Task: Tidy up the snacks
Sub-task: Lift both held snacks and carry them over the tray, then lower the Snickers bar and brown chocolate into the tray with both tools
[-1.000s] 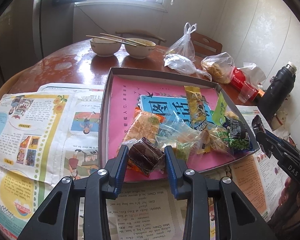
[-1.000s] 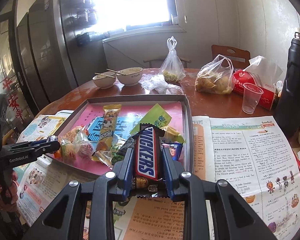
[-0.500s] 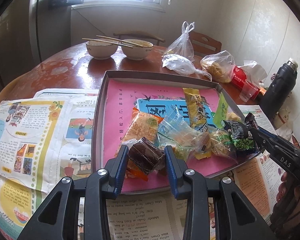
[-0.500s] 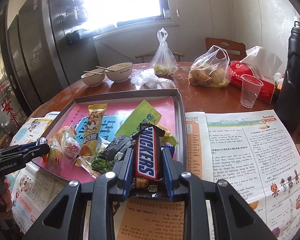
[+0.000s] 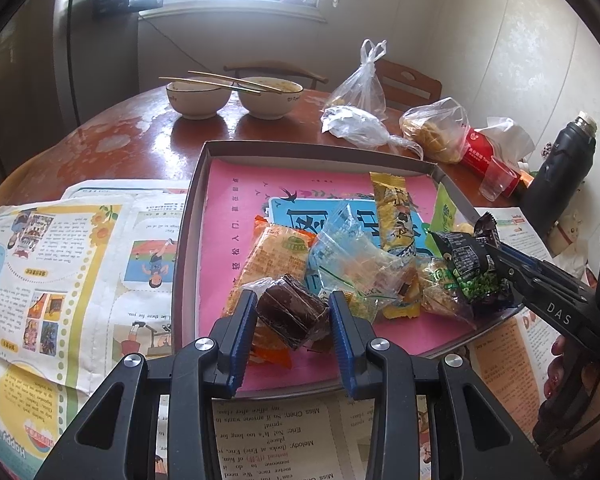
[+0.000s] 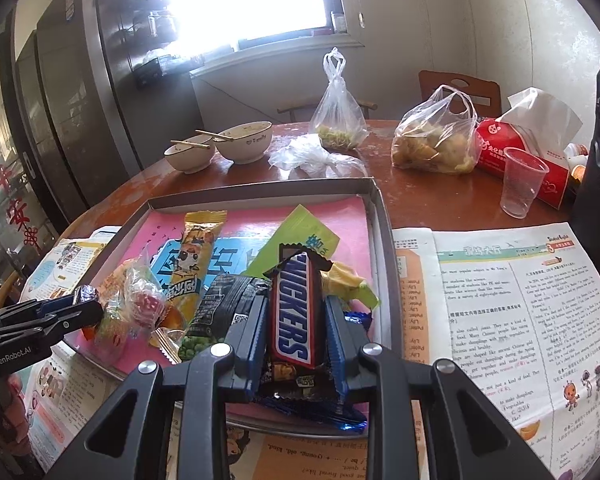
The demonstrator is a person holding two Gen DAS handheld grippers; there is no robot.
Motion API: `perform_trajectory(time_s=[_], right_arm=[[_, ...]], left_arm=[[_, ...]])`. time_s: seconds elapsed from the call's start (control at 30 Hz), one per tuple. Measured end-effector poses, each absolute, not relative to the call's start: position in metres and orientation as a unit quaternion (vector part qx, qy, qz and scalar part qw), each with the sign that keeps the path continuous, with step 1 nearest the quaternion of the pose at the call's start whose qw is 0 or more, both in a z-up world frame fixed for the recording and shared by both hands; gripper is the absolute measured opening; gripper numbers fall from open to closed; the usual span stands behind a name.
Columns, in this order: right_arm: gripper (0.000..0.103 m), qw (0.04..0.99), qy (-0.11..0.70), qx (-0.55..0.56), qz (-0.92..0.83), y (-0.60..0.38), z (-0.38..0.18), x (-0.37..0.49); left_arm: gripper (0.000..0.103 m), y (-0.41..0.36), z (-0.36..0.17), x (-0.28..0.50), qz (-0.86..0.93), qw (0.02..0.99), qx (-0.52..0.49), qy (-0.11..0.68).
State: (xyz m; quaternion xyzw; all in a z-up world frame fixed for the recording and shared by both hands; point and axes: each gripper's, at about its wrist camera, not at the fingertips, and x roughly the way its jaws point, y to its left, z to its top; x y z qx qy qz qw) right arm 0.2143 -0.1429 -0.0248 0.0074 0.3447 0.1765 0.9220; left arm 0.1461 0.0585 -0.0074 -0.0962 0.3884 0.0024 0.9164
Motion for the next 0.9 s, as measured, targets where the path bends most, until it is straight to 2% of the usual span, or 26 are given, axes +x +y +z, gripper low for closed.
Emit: perform_trajectory(time_s=[0.77,0.9], right_arm=[[0.029,0.923,0.339,0.019,0.179,-0.147,-0.024,0.206],[0.032,0.925,0.337,0.024,0.174,-0.152,-0.022,0.205]], left_arm=[[0.038,0.058,-0.009,0.143,0.0,0.917,-0.095,0.386],[0.038,0.058,-0.008,0.143,0.001,0.917,-0.095,0.386]])
